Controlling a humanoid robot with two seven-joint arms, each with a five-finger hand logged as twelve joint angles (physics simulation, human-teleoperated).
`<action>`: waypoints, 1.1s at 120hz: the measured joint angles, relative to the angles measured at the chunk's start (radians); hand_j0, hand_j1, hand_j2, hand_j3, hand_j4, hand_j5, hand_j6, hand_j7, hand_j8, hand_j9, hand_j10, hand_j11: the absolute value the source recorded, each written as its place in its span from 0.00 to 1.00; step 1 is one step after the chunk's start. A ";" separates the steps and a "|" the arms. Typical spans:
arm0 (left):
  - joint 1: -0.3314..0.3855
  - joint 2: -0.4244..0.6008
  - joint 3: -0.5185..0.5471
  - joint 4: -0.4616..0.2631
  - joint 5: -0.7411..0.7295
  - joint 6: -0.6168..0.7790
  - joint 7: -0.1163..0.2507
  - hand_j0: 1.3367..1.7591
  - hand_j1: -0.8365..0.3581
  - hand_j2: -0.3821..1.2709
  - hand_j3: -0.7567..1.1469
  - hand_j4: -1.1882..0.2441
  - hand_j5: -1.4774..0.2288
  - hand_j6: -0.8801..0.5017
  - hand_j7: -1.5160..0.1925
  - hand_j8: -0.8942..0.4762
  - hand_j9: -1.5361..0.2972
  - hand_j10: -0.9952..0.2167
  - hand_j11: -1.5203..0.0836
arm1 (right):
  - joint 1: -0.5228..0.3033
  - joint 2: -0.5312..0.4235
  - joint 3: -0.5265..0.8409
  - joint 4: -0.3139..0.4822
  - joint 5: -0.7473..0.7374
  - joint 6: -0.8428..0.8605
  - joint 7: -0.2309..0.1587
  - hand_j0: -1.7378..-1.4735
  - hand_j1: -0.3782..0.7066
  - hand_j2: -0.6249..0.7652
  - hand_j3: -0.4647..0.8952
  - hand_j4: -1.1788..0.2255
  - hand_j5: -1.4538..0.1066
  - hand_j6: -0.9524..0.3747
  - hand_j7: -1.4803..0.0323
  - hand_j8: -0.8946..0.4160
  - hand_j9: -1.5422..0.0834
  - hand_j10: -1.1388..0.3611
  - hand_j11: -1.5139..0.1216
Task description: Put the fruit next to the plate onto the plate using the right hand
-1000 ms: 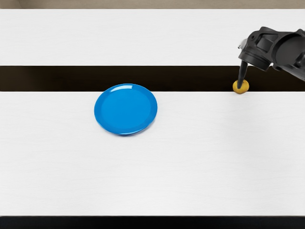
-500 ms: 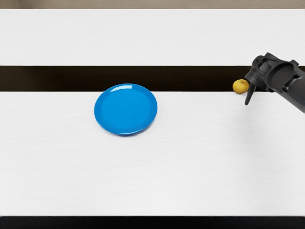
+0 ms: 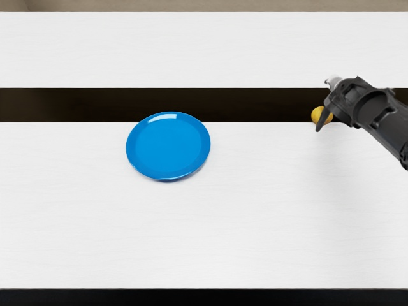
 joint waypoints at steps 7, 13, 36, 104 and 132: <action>0.000 0.000 0.000 0.000 0.000 0.000 0.000 0.76 0.99 0.23 0.40 0.83 0.86 0.63 0.88 0.65 0.84 0.82 0.94 | -0.004 0.001 0.001 -0.001 0.000 -0.001 0.004 0.30 0.15 0.43 0.34 0.76 0.84 0.63 0.88 0.59 0.86 0.68 0.84; 0.000 0.000 0.000 0.000 0.000 0.000 0.000 0.76 0.99 0.23 0.40 0.83 0.86 0.63 0.88 0.65 0.84 0.82 0.94 | -0.007 0.001 0.001 -0.002 0.000 -0.001 0.006 0.30 0.16 0.43 0.34 0.75 0.83 0.62 0.87 0.58 0.85 0.67 0.83; 0.000 0.000 0.000 0.000 0.000 0.000 0.000 0.76 0.99 0.23 0.40 0.83 0.86 0.63 0.88 0.65 0.84 0.82 0.94 | -0.030 0.009 0.001 -0.013 0.000 -0.003 0.010 0.30 0.20 0.43 0.34 0.73 0.80 0.60 0.85 0.56 0.83 0.66 0.80; 0.000 0.000 0.000 0.000 0.000 0.000 0.000 0.76 0.99 0.23 0.40 0.83 0.86 0.63 0.88 0.65 0.84 0.82 0.94 | -0.036 0.012 0.000 -0.020 -0.005 -0.002 0.010 0.30 0.36 0.41 0.34 0.62 0.68 0.48 0.72 0.45 0.70 0.55 0.68; 0.000 0.000 0.000 0.000 0.000 0.000 0.000 0.76 0.99 0.23 0.40 0.83 0.86 0.63 0.88 0.65 0.84 0.82 0.94 | -0.038 0.016 -0.001 -0.020 -0.005 -0.002 0.011 0.30 0.39 0.40 0.34 0.60 0.65 0.46 0.69 0.43 0.68 0.54 0.66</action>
